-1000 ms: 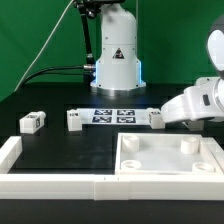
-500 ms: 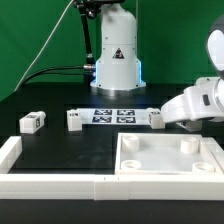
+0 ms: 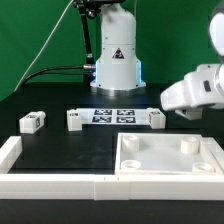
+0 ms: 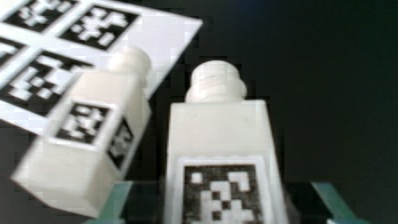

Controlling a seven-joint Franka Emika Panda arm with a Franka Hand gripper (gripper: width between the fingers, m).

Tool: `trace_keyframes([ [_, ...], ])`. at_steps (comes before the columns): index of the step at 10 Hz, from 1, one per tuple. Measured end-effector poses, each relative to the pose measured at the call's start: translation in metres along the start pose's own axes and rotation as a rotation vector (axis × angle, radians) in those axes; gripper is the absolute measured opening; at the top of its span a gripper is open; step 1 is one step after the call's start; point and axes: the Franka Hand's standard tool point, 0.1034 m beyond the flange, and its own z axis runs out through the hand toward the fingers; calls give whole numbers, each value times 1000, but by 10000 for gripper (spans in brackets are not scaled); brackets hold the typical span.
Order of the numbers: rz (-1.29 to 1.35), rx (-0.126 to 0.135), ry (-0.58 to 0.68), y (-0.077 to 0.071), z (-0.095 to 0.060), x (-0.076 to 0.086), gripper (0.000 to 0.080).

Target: Assemble one leg

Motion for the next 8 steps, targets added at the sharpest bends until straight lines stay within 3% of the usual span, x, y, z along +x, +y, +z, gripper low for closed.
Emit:
trace_keyframes([
  [3, -7, 0, 2, 14, -32, -34, 290],
  [4, -12, 3, 22, 18, -40, -38, 290],
  [6, -11, 4, 40, 18, -39, -35, 290],
  [8, -6, 9, 184, 18, -48, -25, 290],
])
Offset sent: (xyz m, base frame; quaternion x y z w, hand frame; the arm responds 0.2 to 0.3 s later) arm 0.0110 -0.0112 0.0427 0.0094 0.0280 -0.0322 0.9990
